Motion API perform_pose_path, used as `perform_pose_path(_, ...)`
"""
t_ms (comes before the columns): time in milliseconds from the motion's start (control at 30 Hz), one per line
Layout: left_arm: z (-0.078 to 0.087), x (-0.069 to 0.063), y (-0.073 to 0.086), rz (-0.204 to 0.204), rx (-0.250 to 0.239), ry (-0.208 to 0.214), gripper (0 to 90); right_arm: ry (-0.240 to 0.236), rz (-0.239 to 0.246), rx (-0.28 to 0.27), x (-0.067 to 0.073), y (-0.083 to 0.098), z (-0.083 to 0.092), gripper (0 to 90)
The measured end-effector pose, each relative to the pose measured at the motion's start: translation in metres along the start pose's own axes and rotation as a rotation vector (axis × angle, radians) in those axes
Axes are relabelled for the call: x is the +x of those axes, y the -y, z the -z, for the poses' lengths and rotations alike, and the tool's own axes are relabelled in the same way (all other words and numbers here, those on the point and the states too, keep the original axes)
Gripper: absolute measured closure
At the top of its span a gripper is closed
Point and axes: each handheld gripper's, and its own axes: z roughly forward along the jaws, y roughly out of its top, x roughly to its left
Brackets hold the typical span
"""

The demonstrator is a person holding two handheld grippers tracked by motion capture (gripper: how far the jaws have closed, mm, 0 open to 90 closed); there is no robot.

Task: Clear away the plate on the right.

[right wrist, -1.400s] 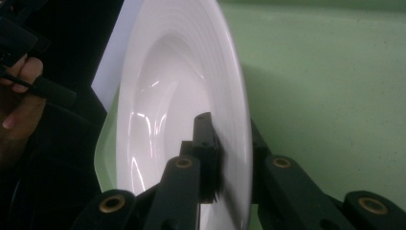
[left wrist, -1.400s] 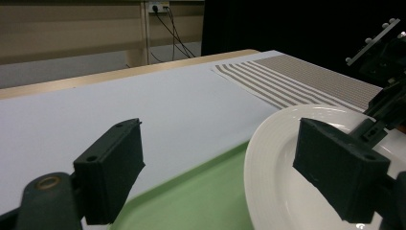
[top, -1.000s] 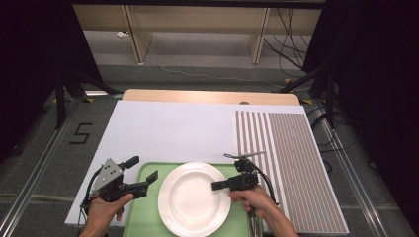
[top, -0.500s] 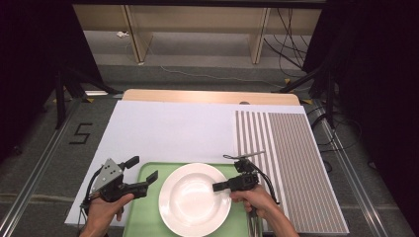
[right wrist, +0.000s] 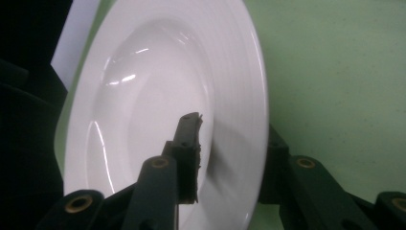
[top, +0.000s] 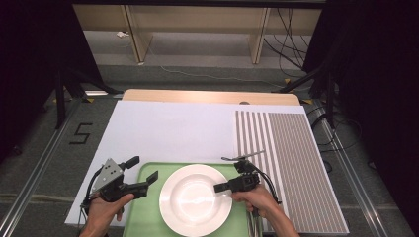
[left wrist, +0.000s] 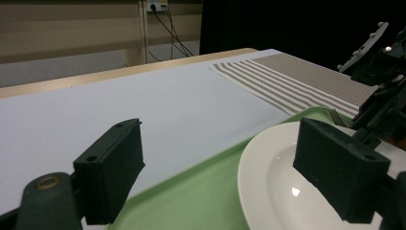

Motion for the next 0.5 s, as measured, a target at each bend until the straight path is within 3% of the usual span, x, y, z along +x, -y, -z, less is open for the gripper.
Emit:
perform_pose_path(33,0.0001,0.0000,0.0000,0.000,0.001,0.000,16.4,-0.001,0.036,-0.002,-0.0014,-0.0002,0.0003,67.4)
perform_pose_path(67,-0.0005,0.0003,0.0003,0.000,-0.005,0.005,16.4,0.005,0.041,-0.002,-0.0014,-0.0004,0.0002,66.8)
perform_pose_path(267,0.0002,0.0000,0.0000,0.000,0.001,-0.001,16.4,0.039,0.028,-0.007,-0.0009,-0.0007,0.0031,63.5)
perform_pose_path(300,0.0002,0.0001,0.0000,0.000,0.001,-0.001,16.4,0.035,0.045,-0.020,-0.0016,-0.0008,0.0037,63.3)
perform_pose_path(500,0.0004,0.0002,0.0000,0.000,0.001,-0.001,16.4,0.015,0.038,-0.014,-0.0003,-0.0003,0.0081,58.9)
